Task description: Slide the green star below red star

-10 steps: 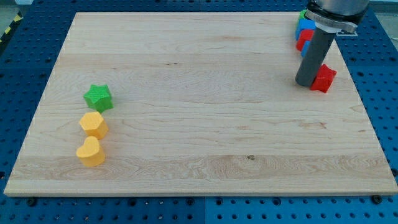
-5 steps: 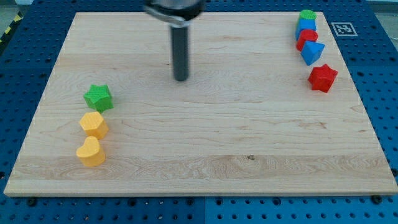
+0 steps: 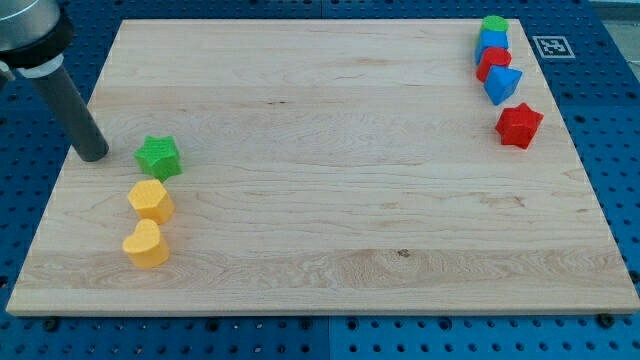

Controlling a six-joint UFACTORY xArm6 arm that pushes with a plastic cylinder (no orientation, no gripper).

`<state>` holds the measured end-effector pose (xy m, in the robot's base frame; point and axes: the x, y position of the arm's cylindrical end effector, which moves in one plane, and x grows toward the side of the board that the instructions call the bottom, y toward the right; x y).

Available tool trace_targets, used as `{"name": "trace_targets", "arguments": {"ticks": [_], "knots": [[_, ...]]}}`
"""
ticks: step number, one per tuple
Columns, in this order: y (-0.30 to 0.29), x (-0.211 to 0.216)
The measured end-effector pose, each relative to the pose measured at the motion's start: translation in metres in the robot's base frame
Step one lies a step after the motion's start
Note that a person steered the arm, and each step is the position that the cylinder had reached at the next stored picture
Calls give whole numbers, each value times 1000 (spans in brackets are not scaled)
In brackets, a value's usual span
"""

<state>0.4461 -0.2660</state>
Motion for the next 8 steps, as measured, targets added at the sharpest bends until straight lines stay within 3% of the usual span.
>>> {"name": "trace_targets", "arguments": {"ticks": [1,4,8], "knots": [[14,15],[113,10],[322,-34]]}}
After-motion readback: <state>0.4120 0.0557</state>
